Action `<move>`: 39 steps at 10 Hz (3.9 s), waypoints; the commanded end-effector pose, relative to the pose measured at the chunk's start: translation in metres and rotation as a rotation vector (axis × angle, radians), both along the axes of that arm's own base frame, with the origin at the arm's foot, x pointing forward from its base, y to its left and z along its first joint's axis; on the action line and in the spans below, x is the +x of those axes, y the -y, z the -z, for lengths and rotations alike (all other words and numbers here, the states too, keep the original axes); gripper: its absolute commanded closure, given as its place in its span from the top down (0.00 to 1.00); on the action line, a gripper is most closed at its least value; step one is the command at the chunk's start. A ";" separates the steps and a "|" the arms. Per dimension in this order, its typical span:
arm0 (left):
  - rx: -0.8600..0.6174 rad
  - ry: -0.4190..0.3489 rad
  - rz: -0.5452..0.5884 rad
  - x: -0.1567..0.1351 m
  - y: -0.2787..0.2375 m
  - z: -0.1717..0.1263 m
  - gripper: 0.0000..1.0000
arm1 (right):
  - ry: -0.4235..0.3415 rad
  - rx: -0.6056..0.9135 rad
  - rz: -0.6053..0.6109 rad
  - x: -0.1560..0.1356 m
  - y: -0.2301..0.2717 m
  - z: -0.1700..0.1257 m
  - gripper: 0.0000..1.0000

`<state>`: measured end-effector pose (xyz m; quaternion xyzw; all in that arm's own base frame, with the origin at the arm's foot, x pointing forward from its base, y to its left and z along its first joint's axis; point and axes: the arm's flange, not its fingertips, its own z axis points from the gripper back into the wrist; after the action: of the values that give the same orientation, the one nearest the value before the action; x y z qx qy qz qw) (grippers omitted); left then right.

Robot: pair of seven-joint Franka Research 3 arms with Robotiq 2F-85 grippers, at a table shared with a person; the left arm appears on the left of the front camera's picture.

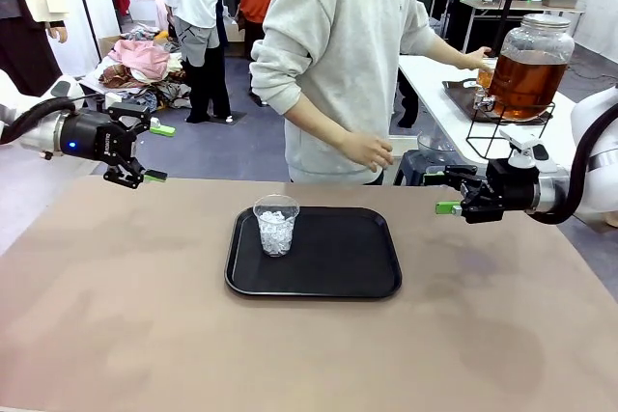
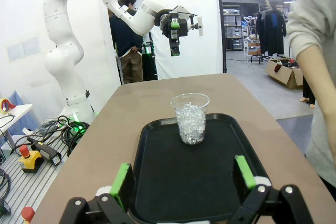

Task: Pour the drink into the iced cup.
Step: Pick up the iced cup indicated by the human and present it to them.

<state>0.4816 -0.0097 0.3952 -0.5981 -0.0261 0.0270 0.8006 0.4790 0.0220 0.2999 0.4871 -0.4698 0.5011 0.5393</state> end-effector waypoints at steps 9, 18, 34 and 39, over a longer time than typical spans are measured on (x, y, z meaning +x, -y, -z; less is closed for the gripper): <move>0.000 0.001 0.002 0.000 0.000 -0.001 1.00 | 0.006 -0.001 0.002 0.001 -0.001 -0.002 1.00; 0.000 0.001 0.002 0.000 0.000 -0.001 1.00 | 0.006 -0.001 0.002 0.001 -0.001 -0.002 1.00; 0.000 0.001 0.002 0.000 0.000 -0.001 1.00 | 0.006 -0.001 0.002 0.001 -0.001 -0.002 1.00; 0.000 0.001 0.002 0.000 0.000 -0.001 1.00 | 0.006 -0.001 0.002 0.001 -0.001 -0.002 1.00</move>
<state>0.4816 -0.0097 0.3952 -0.5981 -0.0261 0.0270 0.8006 0.4790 0.0220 0.2999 0.4871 -0.4698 0.5011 0.5393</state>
